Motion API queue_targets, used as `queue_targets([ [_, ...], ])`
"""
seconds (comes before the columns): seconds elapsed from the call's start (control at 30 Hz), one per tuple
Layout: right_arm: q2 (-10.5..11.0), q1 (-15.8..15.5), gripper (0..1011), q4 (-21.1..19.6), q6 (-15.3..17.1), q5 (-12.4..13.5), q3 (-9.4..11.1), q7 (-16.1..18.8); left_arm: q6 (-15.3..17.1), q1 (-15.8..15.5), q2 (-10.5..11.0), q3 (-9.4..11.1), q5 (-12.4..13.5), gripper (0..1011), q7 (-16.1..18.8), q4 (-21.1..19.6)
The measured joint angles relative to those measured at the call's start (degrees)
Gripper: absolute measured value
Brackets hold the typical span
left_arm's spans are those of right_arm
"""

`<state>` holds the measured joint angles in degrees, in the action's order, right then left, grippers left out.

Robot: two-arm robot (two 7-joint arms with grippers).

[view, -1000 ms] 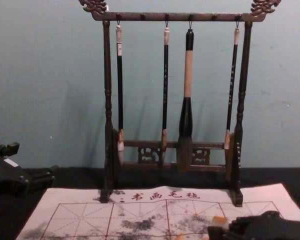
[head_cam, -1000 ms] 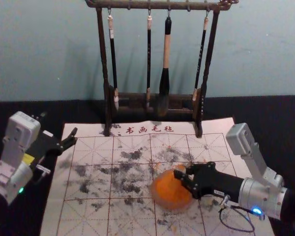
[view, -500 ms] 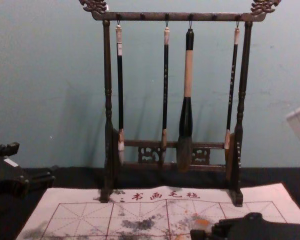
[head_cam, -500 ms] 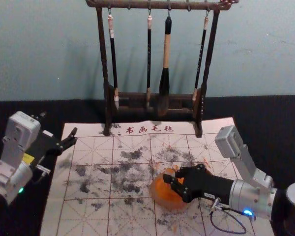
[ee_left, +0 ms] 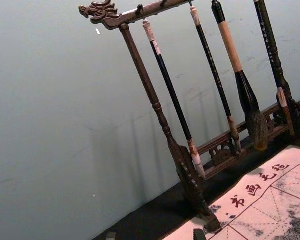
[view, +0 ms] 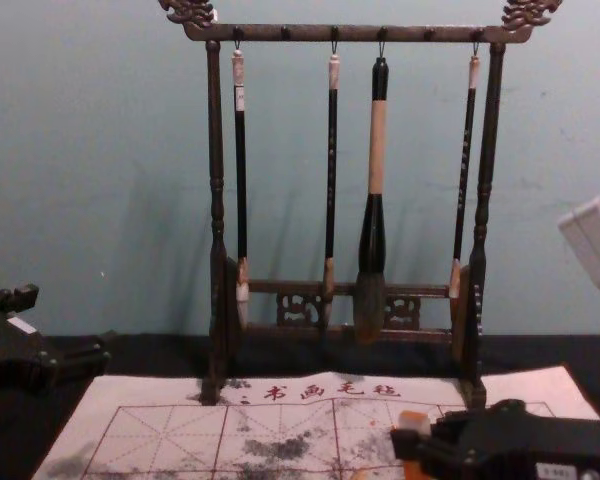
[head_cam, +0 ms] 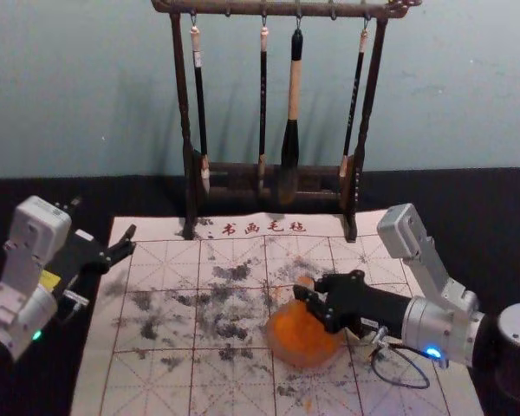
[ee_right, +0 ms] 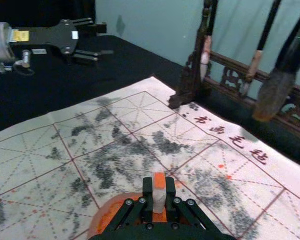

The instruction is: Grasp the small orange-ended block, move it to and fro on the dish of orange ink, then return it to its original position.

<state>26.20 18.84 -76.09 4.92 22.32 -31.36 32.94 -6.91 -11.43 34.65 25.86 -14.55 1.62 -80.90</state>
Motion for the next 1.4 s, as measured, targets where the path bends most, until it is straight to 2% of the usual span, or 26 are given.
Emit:
queue_targets([
  [0.3, 1.1, -1.1, 86, -1.2, 0.6, 0.0, 1.1, -0.4, 0.0, 0.0, 0.0, 0.0, 0.0, 1001, 0.0, 0.0],
  [0.53, 2.9, -3.9, 86, -5.0, 1.4, 1.3, 2.0, -0.2, 0.0, 0.0, 0.0, 0.0, 0.0, 1001, 0.0, 0.0],
  [0.7, 3.3, -4.7, 86, -6.5, 1.4, 1.7, 1.6, 0.5, 0.0, 0.0, 0.0, 0.0, 0.0, 1001, 0.0, 0.0],
  [0.93, 2.8, -4.2, 86, -6.6, 1.4, 1.6, 0.5, 1.0, 0.0, 0.0, 0.0, 0.0, 0.0, 1001, 0.0, 0.0],
  [1.13, 1.3, -2.4, 86, -4.5, 1.2, 0.7, -0.7, 1.0, 0.0, 0.0, 0.0, 0.0, 0.0, 1001, 0.0, 0.0],
  [1.4, 0.1, -0.7, 86, -1.9, 1.0, -0.1, -1.2, 0.5, 0.0, 0.0, 0.0, 0.0, 0.0, 1001, 0.0, 0.0],
])
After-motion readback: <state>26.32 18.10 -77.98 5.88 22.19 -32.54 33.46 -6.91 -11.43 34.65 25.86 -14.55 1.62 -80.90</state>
